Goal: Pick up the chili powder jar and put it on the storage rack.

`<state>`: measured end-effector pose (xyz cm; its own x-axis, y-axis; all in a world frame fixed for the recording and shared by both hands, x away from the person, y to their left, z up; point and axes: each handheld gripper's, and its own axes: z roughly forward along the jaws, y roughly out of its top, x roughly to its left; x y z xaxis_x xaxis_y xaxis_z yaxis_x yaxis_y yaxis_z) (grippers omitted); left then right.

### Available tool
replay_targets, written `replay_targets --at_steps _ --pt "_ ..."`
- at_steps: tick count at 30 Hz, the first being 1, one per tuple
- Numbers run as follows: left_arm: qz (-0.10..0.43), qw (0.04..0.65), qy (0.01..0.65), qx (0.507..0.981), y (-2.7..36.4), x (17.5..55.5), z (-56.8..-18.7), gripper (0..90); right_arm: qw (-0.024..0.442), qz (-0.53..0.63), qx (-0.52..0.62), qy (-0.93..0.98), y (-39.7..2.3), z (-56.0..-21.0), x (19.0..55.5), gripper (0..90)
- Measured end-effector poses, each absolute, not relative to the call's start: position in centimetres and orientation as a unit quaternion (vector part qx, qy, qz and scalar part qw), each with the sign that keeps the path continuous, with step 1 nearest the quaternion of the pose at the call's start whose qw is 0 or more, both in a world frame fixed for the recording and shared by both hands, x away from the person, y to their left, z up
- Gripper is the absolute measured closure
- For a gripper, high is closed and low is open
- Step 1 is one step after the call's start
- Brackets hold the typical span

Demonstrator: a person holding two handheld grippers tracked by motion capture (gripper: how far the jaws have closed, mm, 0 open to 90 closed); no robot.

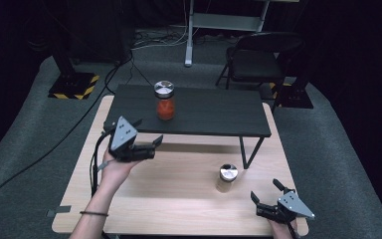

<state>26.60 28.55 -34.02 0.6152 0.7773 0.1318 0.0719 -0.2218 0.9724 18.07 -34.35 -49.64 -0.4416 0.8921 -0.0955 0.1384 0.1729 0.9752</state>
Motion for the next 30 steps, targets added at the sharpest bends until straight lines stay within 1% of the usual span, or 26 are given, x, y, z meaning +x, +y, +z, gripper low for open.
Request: replay_targets --at_steps 5,11,18,22,25,28,30 --pt "0.318 0.546 0.300 0.715 30.9 23.9 -38.5 14.4 0.366 0.516 0.382 0.674 -34.3 -49.6 17.9 4.0" --pt "0.303 0.535 0.333 0.714 33.6 21.5 -43.7 14.0 0.366 0.516 0.382 0.674 -34.3 -49.6 17.9 4.0" --pt "0.310 0.514 0.349 0.720 34.9 19.0 -47.9 13.6 0.367 0.515 0.382 0.674 -34.2 -49.6 17.8 4.0" --pt "0.318 0.509 0.343 0.723 34.7 18.6 -48.2 13.6 0.365 0.515 0.382 0.675 -34.2 -49.6 17.8 4.0" --pt "0.317 0.518 0.343 0.717 34.7 18.3 -48.7 13.8 0.365 0.516 0.381 0.675 -34.2 -49.6 17.8 4.0" --pt "0.313 0.508 0.348 0.723 34.5 18.4 -48.8 13.8 0.363 0.517 0.383 0.674 -34.2 -49.6 17.8 4.0" --pt "0.312 0.512 0.344 0.722 34.7 18.5 -48.9 13.3 0.363 0.517 0.383 0.674 -34.3 -49.6 17.8 3.9"
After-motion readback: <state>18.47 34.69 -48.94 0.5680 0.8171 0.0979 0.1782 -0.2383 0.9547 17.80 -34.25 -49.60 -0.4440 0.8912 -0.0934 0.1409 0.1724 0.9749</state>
